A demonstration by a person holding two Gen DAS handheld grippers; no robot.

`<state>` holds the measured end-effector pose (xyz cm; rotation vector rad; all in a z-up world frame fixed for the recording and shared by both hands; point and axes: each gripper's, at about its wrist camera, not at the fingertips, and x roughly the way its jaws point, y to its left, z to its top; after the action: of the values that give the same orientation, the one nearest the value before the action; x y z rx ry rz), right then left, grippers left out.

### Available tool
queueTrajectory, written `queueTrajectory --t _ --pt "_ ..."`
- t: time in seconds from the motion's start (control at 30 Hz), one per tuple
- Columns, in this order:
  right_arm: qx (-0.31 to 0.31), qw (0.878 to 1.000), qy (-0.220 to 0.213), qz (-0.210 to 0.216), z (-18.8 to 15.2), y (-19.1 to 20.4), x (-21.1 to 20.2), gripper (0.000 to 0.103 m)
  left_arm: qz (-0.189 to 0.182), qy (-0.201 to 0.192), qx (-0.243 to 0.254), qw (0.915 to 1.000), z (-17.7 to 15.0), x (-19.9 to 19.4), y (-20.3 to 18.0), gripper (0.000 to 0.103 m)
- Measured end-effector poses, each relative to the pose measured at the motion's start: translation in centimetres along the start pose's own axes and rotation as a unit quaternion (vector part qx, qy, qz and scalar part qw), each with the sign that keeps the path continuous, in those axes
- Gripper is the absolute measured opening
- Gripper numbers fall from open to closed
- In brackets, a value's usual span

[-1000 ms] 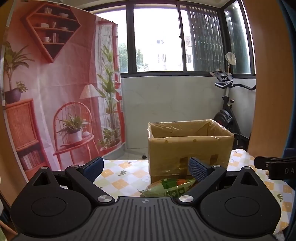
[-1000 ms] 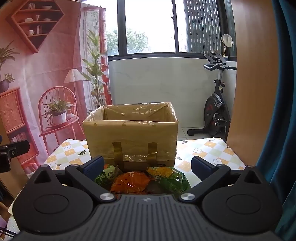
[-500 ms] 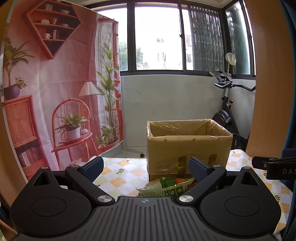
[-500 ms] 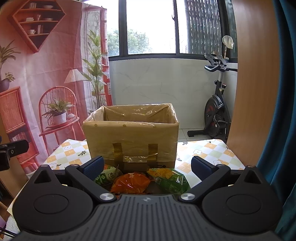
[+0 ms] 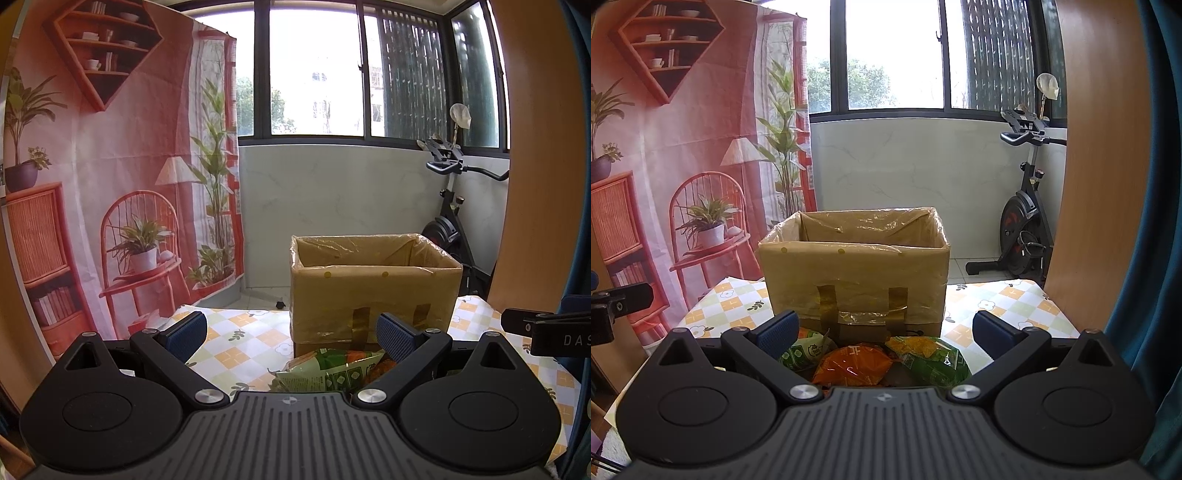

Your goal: Organize snacks

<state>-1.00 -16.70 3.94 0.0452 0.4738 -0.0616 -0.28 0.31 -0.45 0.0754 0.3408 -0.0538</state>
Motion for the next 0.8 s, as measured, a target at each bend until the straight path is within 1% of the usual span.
queueTrajectory --t 0.8 --pt "-0.003 1.000 -0.002 -0.001 -0.04 0.05 0.05 0.102 -0.004 0.012 -0.004 0.9999 0.10 0.33 0.17 0.099"
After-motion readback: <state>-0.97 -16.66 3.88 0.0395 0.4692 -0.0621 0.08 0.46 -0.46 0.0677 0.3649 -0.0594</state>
